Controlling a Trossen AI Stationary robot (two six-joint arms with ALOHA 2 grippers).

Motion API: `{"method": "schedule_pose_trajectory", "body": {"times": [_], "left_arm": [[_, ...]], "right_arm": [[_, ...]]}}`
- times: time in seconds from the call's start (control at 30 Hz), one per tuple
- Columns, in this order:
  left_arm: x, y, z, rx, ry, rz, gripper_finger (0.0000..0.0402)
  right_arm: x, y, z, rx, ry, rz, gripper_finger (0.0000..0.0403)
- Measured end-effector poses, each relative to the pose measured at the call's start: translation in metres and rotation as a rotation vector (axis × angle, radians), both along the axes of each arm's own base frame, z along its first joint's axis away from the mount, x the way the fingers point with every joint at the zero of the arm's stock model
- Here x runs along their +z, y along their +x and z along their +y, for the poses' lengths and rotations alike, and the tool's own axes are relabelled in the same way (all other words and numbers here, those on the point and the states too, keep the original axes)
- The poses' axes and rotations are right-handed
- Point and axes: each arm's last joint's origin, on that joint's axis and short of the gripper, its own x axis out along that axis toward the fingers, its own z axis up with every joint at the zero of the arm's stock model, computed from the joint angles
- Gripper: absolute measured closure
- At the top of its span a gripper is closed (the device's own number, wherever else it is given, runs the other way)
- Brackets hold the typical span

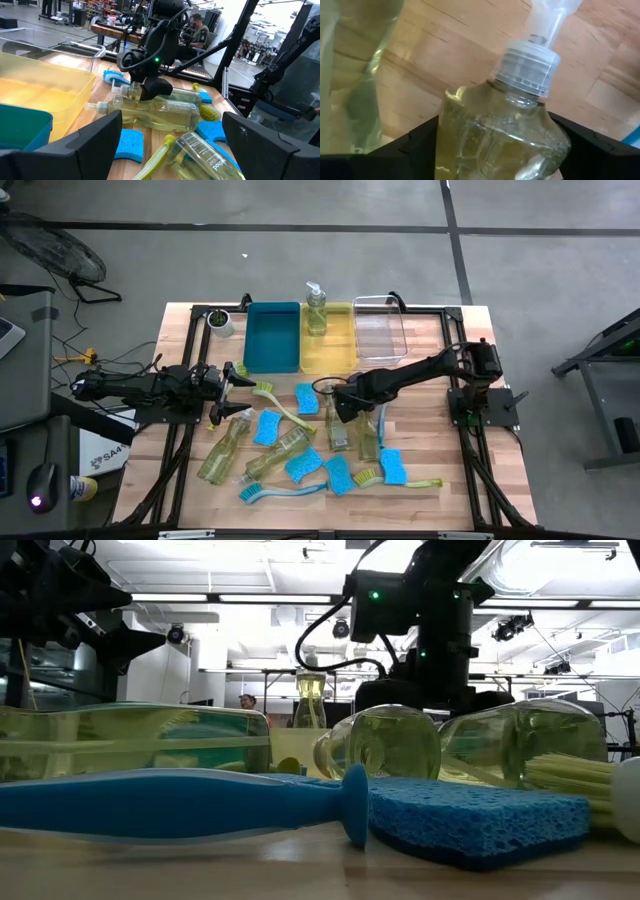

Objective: Pick & Place Kitchen Sink Supplies
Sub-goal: Put the dishwashing liquid into the yellow bin

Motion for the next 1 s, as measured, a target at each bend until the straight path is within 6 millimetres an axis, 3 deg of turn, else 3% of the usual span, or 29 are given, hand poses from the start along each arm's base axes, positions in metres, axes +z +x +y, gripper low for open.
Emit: {"method": "schedule_pose_trajectory", "body": {"times": [0.2, 0.5, 0.73, 1.0], "left_arm": [[0.0, 0.0, 0.0, 0.0, 0.0, 0.0, 0.0062], [0.0, 0.0, 0.0, 0.0, 0.0, 0.0, 0.0062], [0.0, 0.0, 0.0, 0.0, 0.0, 0.0, 0.0062], [0.0, 0.0, 0.0, 0.0, 0.0, 0.0, 0.0062]], "right_arm": [[0.004, 0.003, 0.005, 0.052, -0.034, -0.042, 0.011], [0.039, -0.006, 0.021, 0.105, -0.195, -0.154, 0.0114], [0.071, -0.013, 0.036, 0.18, -0.407, -0.296, 0.0137], [0.1, -0.002, 0.044, 0.3, -0.707, -0.469, 0.0155]]}}
